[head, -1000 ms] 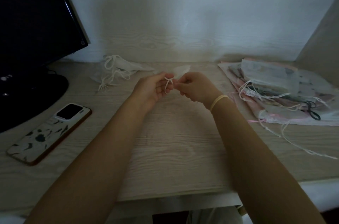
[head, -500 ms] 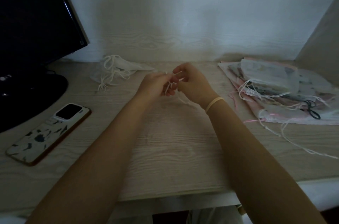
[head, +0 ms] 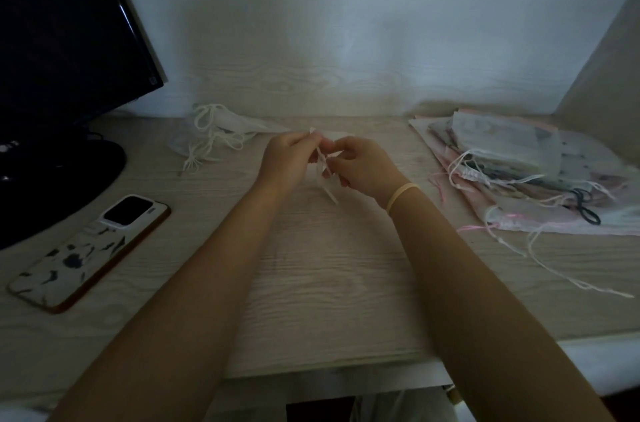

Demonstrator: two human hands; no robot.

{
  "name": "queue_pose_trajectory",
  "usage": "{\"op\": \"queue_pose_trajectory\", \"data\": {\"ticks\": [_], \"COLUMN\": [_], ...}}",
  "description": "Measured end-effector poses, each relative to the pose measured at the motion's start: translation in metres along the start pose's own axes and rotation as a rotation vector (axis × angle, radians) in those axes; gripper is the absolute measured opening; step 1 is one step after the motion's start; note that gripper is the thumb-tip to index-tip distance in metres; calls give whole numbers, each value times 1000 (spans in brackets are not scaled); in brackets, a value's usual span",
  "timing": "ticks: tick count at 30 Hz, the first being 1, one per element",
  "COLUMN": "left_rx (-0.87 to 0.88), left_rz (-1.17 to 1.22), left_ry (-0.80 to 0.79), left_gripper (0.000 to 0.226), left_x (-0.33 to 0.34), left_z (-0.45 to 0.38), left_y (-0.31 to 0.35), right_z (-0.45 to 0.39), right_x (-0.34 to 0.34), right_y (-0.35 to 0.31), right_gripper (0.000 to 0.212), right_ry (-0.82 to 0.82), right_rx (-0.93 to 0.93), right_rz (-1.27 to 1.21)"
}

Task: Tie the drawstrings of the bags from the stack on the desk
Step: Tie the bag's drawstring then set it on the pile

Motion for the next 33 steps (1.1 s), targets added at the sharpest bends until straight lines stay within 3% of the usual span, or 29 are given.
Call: {"op": "queue_pose_trajectory", "data": {"ticks": [4,8,10,12,25,28,31,33], "left_rx": [-32,-107,-119,-123,-97,-126,-151,-163], "left_rz": [225,449,484,473,373,380,372,351], "left_ry": [-94,-110,-121,-117,-68,-30,6,26], "left_gripper": [34,37,39,39,35,38,38,38], "left_x": [1,-2,-2,-1,-6,-5,-3,-2], "left_z": [-1,0,1,1,-4,-4,-3,-3], "left_y": [-1,-1,1,2,-5,-4,-4,-4], "right_z": [2,3,5,5,0,-2,0,1], "right_x": [1,-1,1,3,-7,-12,-19,-20], "right_y": [2,3,1,0,1,-3,-6,-6], "right_gripper": [19,49,38,14,18,18,23,26], "right_ry": [-84,-161,-172,-123,246,211,1,-69], "right_rx": [30,55,37,30,77,93,94,142], "right_rz": [-134,-255,-223,-168,-216,-626,-1171,-1331]}}
Point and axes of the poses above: each hand's wrist, its own z-axis away from the middle knuckle, its own x-axis out of the palm, y = z × x, the point moved 1 cm from there along -z, towards the middle knuckle, and after that the axes turned 5 degrees about x, right-handed, at the moved point
